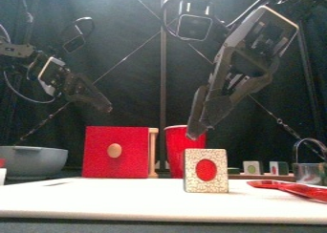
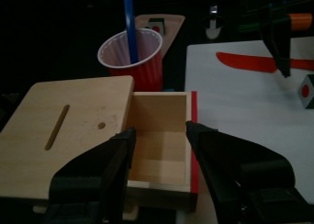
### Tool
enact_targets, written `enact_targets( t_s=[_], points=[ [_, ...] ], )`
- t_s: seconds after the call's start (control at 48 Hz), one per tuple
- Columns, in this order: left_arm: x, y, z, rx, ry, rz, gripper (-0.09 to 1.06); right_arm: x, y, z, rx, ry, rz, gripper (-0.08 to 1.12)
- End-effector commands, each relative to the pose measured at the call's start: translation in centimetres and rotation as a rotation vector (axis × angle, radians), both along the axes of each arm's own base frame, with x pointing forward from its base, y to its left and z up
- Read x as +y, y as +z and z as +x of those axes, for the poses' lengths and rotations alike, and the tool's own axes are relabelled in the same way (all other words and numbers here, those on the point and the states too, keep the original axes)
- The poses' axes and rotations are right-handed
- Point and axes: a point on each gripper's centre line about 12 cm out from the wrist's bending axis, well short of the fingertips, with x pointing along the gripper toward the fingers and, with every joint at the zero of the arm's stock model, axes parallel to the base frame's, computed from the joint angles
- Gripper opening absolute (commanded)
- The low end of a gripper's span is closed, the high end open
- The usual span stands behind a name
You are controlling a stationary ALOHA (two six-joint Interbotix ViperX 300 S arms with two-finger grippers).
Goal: Place sushi on board then cut the sushi with the knife then place the pieces on the plate
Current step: Place the 4 sushi pieces on the plate
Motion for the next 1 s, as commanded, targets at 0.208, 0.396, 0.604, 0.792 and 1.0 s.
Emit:
enact_targets(
  t_s=[0.208,0.396,0.604,0.792,1.0],
  points=[
    [0.0,0.4,0.2,-0.014,0.002,-0.002,0.85,1.0,0.2,0.9,0.018,0.014,-0.002,0.91],
    [0.0,0.4,0.2,-0.014,0.0,-0.001,0.85,1.1,-1.2,0.9,0.062,0.015,-0.012,0.89],
    [0.0,0.3,0.1,-0.011,0.002,-0.002,0.85,0.9,-1.9,1.4,0.084,0.01,-0.019,0.76],
    [-0.1,0.3,0.2,-0.012,-0.001,0.001,0.85,1.0,-0.6,1.8,0.063,0.007,-0.013,0.63],
    [0.0,0.3,0.1,-0.011,0.0,0.0,0.85,-0.5,0.9,-0.2,0.198,-0.058,0.006,0.6]
  ],
)
